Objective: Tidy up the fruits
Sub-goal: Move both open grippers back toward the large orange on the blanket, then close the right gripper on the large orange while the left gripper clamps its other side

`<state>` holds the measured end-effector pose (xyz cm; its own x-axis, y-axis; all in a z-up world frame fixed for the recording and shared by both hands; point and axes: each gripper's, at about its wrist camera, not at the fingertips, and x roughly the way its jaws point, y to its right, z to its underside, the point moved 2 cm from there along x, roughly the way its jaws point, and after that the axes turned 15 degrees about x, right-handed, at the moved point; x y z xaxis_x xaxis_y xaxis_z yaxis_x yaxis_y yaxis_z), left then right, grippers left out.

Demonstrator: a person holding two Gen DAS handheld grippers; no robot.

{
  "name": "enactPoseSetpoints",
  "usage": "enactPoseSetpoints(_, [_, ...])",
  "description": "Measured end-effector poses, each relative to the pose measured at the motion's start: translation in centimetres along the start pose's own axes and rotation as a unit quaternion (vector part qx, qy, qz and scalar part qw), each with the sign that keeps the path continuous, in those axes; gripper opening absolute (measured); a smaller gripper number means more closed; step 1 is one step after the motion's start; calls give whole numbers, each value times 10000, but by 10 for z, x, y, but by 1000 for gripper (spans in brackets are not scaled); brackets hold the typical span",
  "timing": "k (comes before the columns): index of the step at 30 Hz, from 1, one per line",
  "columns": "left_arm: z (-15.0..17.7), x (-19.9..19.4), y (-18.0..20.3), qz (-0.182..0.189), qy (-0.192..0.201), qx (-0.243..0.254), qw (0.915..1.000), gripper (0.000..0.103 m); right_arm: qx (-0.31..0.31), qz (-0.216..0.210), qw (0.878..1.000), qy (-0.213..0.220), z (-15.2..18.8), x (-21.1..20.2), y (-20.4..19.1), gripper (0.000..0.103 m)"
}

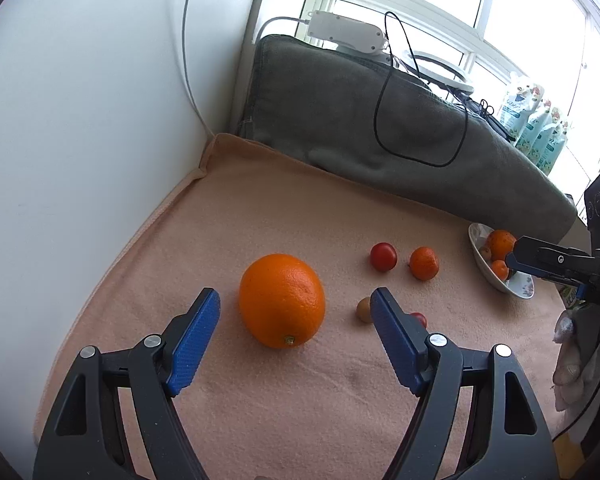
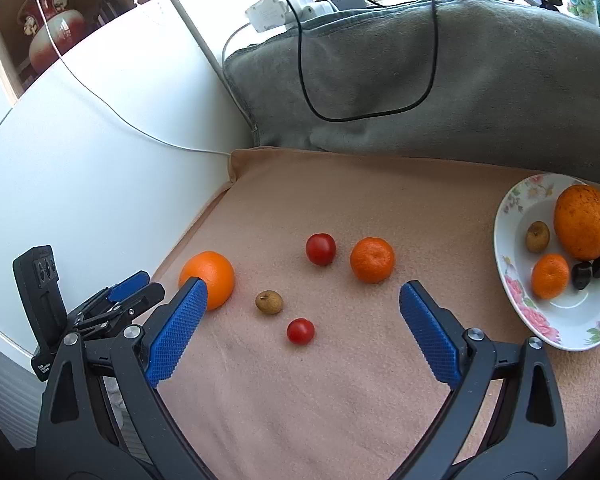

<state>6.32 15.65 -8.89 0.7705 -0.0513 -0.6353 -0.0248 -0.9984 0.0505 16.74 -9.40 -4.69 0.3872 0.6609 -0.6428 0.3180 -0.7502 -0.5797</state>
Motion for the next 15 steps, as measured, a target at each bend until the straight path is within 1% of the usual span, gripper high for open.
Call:
enactPoseSetpoints(3, [7,5,-5,11,-64,-97,9999,78,-109,-84,9998,-159,0,14,-11,99])
enactPoseSetpoints(7, [15,14,-10,51,-165,-215,9996,78,-82,-259,9986,-449,-2,35,-20,99])
enactPoseSetpoints(15, [21,25,-15,320,-259,-479,9980,78,2,-585,9937,-952,1,75,-39,99])
